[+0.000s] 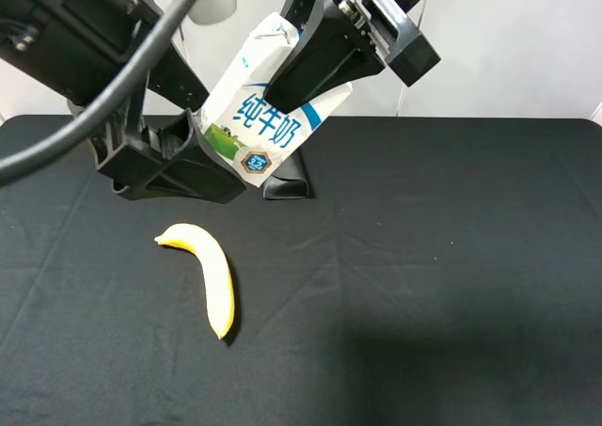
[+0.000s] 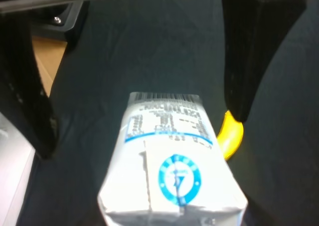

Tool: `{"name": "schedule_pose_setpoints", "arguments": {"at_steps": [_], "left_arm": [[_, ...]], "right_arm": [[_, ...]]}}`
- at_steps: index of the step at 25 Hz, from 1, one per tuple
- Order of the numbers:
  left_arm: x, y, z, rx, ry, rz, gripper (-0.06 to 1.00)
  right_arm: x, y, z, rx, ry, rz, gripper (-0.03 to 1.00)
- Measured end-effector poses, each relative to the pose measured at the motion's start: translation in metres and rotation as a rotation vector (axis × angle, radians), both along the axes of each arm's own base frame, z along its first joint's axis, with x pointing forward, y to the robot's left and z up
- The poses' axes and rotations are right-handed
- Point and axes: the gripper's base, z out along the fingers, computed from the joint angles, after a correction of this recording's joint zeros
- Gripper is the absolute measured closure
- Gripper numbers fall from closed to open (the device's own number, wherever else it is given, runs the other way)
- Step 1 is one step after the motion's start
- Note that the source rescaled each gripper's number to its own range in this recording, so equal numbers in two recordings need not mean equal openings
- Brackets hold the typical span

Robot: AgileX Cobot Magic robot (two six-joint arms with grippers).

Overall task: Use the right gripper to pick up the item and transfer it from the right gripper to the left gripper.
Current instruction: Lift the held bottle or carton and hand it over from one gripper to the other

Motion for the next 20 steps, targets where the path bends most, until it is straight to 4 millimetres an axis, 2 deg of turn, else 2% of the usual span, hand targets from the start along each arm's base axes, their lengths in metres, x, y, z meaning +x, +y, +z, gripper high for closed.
{"name": "schedule_pose_setpoints", "arguments": {"at_steps": [15,20], "left_arm": [[0.0,-0.006,0.004,-0.087,0.014,0.016,-0.03],[0.007,-0.014,-0.008,-0.069,0.063,0.021,-0.03]], "right_arm": [[-0.002,0.002,0.002,0.034,-0.012,0.034,0.9],[-0.002,0.002,0.003,0.044,-0.014,0.041,0.9]]}}
